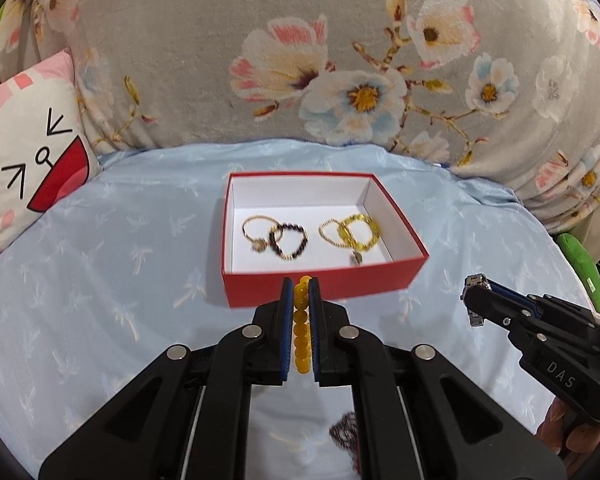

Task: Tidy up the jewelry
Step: 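Carry the watch with the right tool while the left tool carries the orange bracelet to the box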

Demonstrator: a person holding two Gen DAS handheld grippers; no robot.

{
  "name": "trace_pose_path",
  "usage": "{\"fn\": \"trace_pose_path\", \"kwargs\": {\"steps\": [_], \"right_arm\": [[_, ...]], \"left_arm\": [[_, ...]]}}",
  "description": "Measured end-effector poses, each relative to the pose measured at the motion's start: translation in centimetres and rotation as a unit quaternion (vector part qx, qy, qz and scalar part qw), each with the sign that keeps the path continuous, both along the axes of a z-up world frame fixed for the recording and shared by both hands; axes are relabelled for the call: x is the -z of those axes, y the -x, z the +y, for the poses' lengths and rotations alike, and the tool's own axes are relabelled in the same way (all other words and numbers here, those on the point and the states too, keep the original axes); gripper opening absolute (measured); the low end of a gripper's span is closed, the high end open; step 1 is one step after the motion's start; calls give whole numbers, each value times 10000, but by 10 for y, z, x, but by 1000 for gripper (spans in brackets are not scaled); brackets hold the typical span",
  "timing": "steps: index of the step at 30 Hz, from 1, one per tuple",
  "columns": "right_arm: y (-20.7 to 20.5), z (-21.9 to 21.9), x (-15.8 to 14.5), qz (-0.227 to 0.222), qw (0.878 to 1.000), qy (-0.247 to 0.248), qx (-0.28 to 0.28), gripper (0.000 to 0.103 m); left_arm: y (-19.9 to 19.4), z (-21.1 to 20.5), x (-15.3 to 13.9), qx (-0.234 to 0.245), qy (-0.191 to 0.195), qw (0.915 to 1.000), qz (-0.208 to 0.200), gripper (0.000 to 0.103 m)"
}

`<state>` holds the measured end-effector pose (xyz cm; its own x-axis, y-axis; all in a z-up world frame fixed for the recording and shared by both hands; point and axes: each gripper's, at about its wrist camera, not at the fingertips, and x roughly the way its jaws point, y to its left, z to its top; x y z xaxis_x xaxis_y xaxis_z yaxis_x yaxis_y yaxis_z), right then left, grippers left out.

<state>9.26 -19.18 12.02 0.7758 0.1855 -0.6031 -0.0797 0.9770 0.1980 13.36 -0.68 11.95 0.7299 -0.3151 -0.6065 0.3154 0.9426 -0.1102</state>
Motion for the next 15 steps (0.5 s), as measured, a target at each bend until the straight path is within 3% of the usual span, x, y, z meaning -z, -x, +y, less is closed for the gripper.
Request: {"fn": "trace_pose_path", "kwargs": {"steps": [15], "right_arm": [[-110,0,-4,4,10000,71,31,11]], "left_arm": [[-93,-20,-1,-116,-75,9999,-96,7]]}}
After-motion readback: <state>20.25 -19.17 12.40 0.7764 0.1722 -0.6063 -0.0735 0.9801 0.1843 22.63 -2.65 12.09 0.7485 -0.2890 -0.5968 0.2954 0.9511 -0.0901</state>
